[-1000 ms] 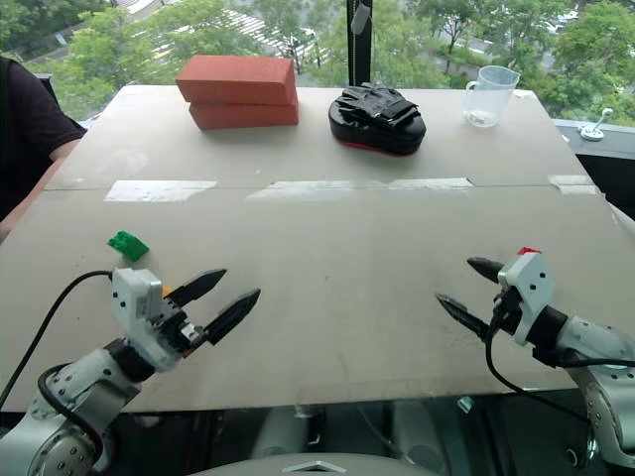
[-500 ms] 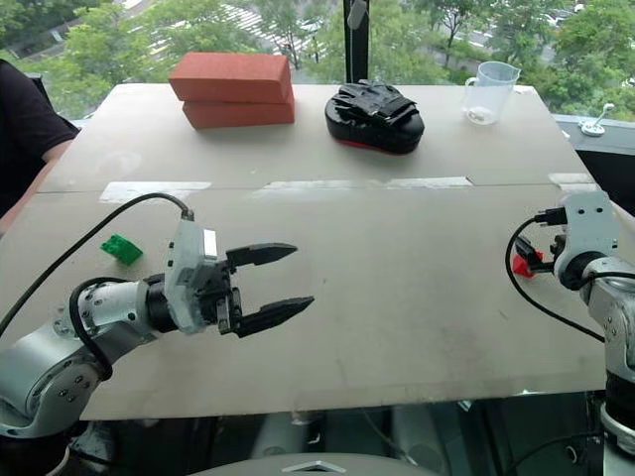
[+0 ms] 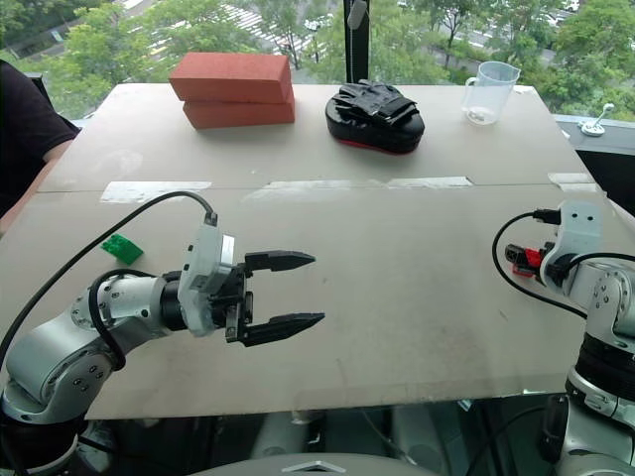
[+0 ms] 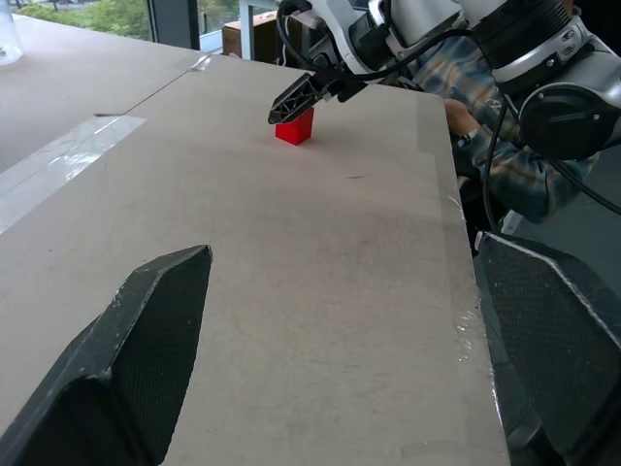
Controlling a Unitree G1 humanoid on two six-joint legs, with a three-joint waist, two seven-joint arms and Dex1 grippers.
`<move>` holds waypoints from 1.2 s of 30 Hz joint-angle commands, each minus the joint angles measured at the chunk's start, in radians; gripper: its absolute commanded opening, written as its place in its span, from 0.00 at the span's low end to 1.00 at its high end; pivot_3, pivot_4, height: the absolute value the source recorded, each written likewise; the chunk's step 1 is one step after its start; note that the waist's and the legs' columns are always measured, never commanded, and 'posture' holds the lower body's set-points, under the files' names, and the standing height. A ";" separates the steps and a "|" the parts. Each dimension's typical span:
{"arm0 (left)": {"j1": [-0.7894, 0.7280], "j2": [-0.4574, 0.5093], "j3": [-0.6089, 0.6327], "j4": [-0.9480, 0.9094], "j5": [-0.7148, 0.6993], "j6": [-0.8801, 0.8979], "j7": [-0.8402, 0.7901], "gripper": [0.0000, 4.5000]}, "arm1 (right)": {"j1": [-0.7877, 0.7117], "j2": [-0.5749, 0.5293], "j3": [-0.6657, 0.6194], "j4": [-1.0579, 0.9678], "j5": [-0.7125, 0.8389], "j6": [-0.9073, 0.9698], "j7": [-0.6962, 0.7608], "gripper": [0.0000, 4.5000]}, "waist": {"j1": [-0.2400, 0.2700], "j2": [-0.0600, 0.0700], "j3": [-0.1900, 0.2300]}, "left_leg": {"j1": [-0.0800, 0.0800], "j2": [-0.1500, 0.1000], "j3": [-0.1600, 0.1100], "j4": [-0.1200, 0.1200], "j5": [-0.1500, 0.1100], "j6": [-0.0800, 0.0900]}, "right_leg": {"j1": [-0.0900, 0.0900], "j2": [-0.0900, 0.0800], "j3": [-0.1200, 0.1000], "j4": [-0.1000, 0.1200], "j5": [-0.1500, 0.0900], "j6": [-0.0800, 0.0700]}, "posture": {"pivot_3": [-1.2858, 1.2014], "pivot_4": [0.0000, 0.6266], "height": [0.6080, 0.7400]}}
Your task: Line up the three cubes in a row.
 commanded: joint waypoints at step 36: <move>0.322 0.024 0.217 -0.120 -0.027 -0.044 0.052 1.00 | -0.565 -0.068 0.920 0.848 -0.293 -1.386 1.233 0.28 | 0.005 0.004 0.007 | 0.000 0.002 0.002 0.000 0.000 0.000 | -0.001 0.001 0.000 -0.001 0.000 -0.001 | 0.52 0.24 1.00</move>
